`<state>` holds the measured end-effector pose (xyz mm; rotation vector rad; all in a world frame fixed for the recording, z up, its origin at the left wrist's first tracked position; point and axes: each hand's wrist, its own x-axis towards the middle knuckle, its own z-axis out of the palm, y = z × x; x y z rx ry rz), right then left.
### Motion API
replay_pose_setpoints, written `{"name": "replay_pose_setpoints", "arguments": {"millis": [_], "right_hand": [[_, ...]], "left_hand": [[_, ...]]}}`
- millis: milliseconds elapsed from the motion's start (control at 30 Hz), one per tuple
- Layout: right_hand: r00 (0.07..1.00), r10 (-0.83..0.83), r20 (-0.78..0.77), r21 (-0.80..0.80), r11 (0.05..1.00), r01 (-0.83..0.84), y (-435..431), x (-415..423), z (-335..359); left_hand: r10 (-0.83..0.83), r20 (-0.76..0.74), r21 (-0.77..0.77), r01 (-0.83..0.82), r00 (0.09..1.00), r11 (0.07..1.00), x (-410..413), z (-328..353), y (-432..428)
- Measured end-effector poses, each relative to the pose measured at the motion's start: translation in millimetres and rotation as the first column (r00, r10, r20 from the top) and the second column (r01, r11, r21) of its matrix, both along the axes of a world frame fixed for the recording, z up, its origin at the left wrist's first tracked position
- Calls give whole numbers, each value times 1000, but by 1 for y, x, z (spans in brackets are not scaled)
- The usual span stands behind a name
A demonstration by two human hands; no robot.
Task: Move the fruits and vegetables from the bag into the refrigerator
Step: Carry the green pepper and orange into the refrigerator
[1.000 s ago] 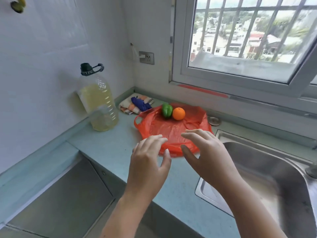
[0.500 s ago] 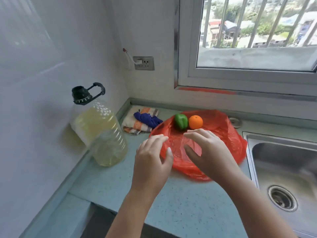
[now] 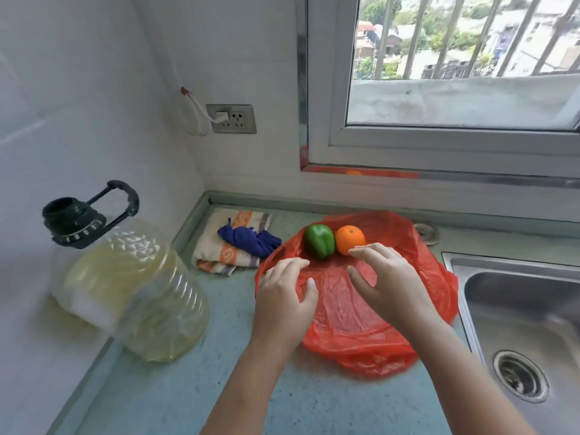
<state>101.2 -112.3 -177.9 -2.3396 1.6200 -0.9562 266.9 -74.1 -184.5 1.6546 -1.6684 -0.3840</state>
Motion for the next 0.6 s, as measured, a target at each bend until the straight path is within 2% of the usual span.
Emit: {"name": "replay_pose_setpoints", "arguments": {"millis": [300, 600], "right_hand": [[996, -89, -27, 198, 976, 92, -94, -26, -50], [982, -150, 112, 371, 923, 99, -162, -25, -109]], "left_hand": [[2, 51, 129, -8, 999, 992, -16, -41, -99], [65, 67, 293, -82, 996, 953, -23, -87, -170]]}}
